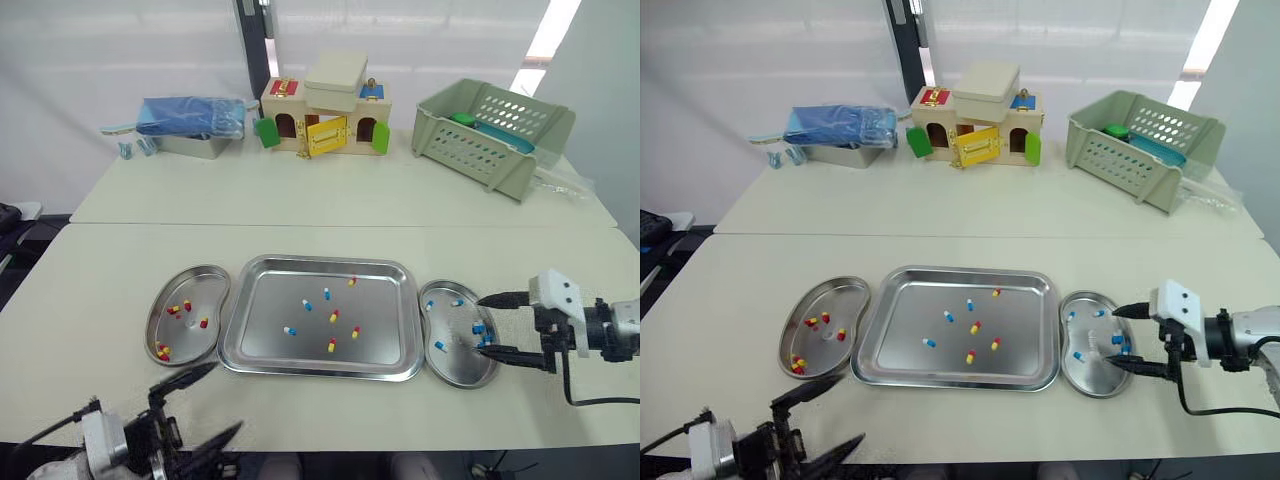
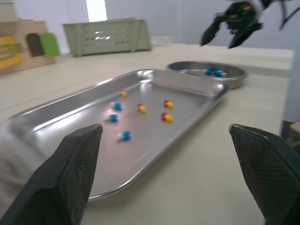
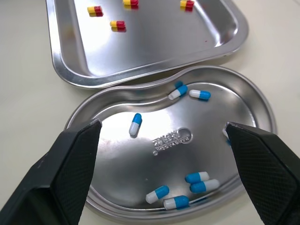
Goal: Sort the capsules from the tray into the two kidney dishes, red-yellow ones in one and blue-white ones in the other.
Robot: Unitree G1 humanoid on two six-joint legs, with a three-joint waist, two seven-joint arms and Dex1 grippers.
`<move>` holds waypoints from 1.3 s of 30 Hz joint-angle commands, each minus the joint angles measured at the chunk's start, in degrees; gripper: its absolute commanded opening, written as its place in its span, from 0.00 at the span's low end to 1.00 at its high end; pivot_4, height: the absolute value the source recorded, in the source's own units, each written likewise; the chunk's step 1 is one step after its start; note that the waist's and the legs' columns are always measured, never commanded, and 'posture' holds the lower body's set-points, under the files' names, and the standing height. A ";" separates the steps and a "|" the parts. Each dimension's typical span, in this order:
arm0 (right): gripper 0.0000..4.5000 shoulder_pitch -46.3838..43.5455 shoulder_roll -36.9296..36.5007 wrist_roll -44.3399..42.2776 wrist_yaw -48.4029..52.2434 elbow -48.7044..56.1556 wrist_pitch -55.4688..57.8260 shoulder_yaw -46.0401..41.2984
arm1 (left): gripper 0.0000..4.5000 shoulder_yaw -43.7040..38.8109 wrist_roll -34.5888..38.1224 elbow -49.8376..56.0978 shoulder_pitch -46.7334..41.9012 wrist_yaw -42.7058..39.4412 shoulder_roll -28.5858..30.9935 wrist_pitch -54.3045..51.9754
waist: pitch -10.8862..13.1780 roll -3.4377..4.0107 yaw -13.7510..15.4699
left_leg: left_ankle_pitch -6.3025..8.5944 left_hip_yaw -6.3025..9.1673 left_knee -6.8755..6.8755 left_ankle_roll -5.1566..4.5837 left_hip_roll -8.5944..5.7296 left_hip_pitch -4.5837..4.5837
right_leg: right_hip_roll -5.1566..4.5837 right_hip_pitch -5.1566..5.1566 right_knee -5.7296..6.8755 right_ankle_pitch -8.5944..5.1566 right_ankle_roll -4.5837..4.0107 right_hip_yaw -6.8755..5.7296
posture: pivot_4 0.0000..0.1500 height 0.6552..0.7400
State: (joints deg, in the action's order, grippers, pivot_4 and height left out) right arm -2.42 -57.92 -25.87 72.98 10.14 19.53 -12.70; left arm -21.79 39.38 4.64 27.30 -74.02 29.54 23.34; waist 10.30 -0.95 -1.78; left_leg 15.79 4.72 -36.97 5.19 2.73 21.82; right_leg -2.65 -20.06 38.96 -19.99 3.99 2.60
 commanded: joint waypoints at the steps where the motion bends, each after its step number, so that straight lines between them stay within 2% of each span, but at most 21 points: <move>1: 0.99 0.77 -0.51 -1.60 1.27 -1.09 -1.17 -3.80 | 1.00 -3.69 0.62 2.88 0.44 5.04 1.10 -3.19 | 0.00 0.01 0.00 | 0.00 0.00 0.00 0.00 0.00 -0.01 | 0.00 0.00 0.00 0.00 0.00 0.01 | 1.00 1.00; 4: 0.99 2.79 -0.69 -1.42 2.22 -5.06 -2.91 -7.31 | 1.00 -10.06 0.56 -1.48 0.42 8.91 6.11 -8.76 | 0.01 -0.02 -0.01 | 0.00 0.00 0.01 0.00 0.00 -0.01 | 0.00 0.00 0.00 0.00 0.00 -0.01 | 1.00 1.00; 7: 0.99 4.03 -0.69 -0.46 2.15 -8.78 -4.70 -9.22 | 1.00 -15.91 -0.60 -10.09 -2.40 11.89 14.15 -14.79 | 0.02 -0.02 -0.05 | 0.00 0.04 0.03 0.00 0.02 -0.06 | 0.03 -0.01 0.05 0.00 -0.01 -0.05 | 1.00 1.00; 12: 0.99 3.61 -0.99 0.63 1.68 -13.53 -6.74 -10.23 | 1.00 -20.57 -3.63 -22.58 -8.28 13.55 24.37 -20.26 | 0.07 0.06 -0.15 | 0.00 -0.01 0.02 0.00 0.00 -0.08 | 0.02 -0.01 0.06 -0.01 -0.01 -0.01 | 1.00 1.00; 20: 0.99 2.82 -1.07 1.22 2.08 -17.09 -8.79 -9.30 | 1.00 -20.26 -8.05 -31.77 -15.38 10.16 28.77 -17.86 | 0.13 0.19 -0.25 | -0.01 -0.07 0.08 0.01 0.03 -0.04 | 0.03 -0.11 0.07 -0.01 -0.01 0.04 | 1.00 1.00; 27: 0.99 2.47 -0.97 1.52 2.31 -17.22 -8.90 -9.26 | 1.00 -18.68 -10.52 -33.81 -18.73 6.48 29.15 -16.56 | 0.14 0.20 -0.23 | -0.01 -0.09 0.07 0.01 0.02 -0.03 | 0.02 -0.11 0.08 -0.01 0.00 0.04 | 1.00 1.00; 32: 0.99 1.44 -1.77 1.52 3.78 -16.90 -8.80 -8.38 | 1.00 -18.00 -9.25 -30.46 -18.95 2.74 26.28 -15.42 | 0.14 0.20 -0.25 | -0.01 -0.10 0.06 0.02 0.03 -0.04 | 0.01 -0.10 0.10 -0.01 0.00 0.05 | 1.00 1.00; 37: 0.99 -3.20 -2.86 -0.08 5.35 -13.07 -6.08 -6.38 | 1.00 -18.15 -5.37 -19.57 -12.93 -2.42 19.54 -14.91 | 0.17 0.26 -0.60 | -0.01 -0.15 0.05 0.02 0.04 -0.03 | 0.00 -0.11 0.10 0.00 0.00 0.09 | 1.00 1.00; 39: 0.99 -6.64 -2.14 -2.36 4.63 -6.74 -2.17 -3.44 | 1.00 -16.72 -2.94 -12.32 -7.28 -4.91 12.82 -12.69 | 0.16 0.30 -0.97 | -0.01 -0.14 0.05 0.02 0.07 -0.02 | 0.01 -0.11 0.10 0.00 0.00 0.08 | 1.00 1.00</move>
State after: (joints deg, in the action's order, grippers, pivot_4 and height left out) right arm -6.98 -59.60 -25.50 77.45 -2.57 15.04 -17.53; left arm -39.14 33.73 -13.38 17.40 -76.69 45.57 8.57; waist 10.46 -0.65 -2.75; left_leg 15.78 4.52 -36.92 5.21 2.79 21.79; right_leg -2.67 -20.16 39.03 -19.99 4.00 2.76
